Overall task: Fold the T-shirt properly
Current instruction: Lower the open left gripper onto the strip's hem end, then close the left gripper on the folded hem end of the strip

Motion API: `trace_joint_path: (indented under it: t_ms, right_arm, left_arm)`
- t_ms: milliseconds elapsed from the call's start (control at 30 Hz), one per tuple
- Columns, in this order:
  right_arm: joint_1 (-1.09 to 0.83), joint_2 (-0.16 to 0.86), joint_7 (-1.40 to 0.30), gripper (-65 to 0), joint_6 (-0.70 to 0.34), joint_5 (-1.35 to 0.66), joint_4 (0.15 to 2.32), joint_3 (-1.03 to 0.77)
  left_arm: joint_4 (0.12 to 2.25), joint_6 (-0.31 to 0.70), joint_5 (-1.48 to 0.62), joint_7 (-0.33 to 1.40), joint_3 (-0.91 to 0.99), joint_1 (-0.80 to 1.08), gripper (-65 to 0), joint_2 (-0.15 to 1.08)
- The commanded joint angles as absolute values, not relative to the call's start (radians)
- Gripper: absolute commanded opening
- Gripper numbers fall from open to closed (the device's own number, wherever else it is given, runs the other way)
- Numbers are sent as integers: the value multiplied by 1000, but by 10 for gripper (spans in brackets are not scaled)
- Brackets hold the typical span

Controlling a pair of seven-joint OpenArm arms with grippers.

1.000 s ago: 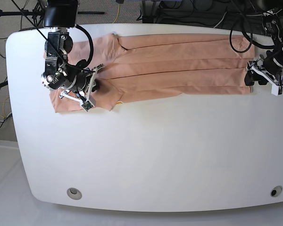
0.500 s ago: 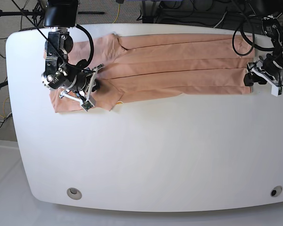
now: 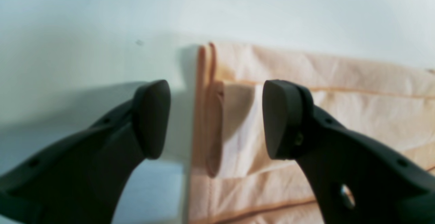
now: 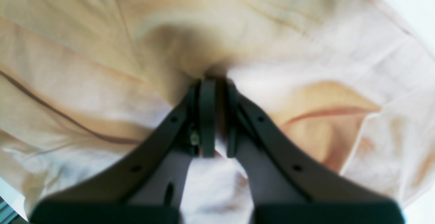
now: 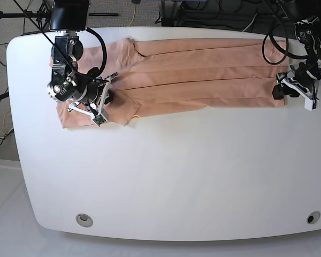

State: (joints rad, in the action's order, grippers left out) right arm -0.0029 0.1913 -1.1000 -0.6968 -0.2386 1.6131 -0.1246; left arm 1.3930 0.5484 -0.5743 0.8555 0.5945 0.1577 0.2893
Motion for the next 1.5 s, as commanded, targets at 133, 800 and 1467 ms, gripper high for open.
trace_joint_path:
  t_ms: [133, 800, 1467]
  right_arm:
    - [8, 196, -1099, -611, -698, -240, 1622, -126]
    - [9, 197, -1104, -610, -698, -232, 1625, -126]
    - [10, 194, -1101, -605, -698, -232, 1634, -123]
  left_arm:
    - [1429, 579, -587, 819, 578, 170, -269, 309]
    - [1385, 587, -587, 800, 515, 157, -329, 297]
    - [1475, 579, -586, 800, 515, 172, -642, 301]
